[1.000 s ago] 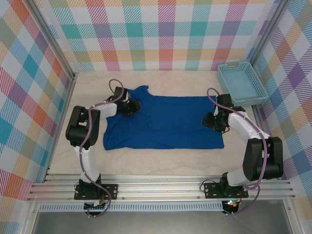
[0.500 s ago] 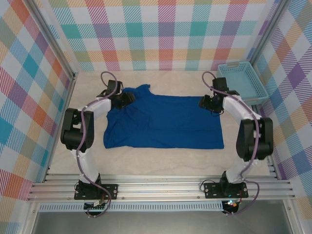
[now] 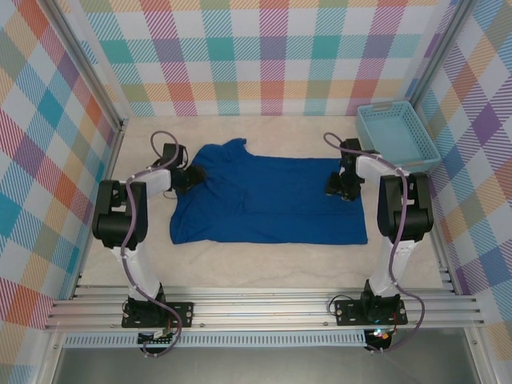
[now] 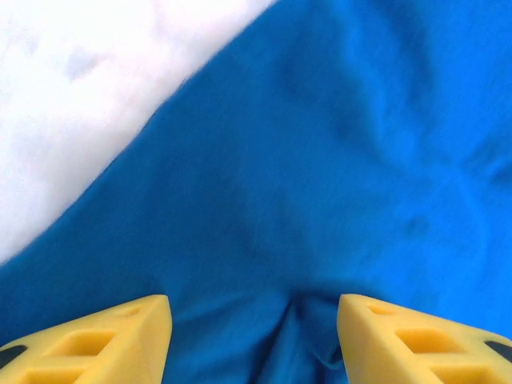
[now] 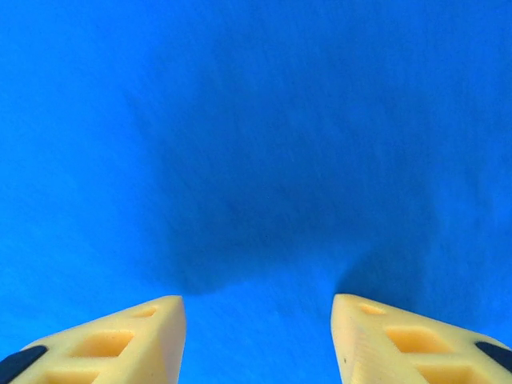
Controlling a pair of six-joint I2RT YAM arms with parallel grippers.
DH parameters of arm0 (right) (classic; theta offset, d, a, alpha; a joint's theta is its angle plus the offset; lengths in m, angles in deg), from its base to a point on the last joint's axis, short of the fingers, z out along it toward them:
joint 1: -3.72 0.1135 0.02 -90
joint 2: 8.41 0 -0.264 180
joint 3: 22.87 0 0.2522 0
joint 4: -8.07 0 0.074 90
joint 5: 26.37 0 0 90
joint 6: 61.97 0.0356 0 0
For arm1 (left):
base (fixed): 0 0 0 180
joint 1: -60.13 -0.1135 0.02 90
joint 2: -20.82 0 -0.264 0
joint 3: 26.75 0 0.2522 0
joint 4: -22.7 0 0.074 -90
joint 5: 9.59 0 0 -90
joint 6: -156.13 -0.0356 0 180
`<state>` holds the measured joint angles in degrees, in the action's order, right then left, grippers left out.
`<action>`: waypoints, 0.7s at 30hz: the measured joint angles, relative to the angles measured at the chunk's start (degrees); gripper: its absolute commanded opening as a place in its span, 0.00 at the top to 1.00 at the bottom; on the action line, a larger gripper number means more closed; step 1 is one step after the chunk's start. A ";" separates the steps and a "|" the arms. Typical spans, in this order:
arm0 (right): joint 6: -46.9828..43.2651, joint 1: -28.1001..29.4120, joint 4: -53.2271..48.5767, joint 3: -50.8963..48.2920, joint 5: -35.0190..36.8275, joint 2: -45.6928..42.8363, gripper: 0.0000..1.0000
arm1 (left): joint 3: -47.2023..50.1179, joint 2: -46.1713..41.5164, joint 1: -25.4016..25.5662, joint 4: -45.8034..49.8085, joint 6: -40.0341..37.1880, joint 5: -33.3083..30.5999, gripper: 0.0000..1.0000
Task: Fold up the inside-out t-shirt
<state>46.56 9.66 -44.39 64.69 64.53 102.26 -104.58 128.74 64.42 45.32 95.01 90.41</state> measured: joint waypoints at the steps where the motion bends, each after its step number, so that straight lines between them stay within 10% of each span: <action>1: -0.04 0.00 0.00 -0.96 -0.04 -0.68 0.50 | 2.34 -1.66 0.00 -0.26 0.00 0.17 0.43; 10: -1.05 0.00 -0.85 -1.77 -0.24 -3.76 0.48 | 3.15 -5.07 -0.02 2.38 -0.33 -0.94 0.40; 21: -1.03 0.17 4.68 2.01 -3.93 -6.05 0.48 | -28.41 14.56 -0.87 6.95 -8.31 -0.98 0.32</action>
<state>45.53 9.83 -39.71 66.70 60.60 96.21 -133.00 143.30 63.55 52.27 86.71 89.43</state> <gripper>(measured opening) 0.522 0.670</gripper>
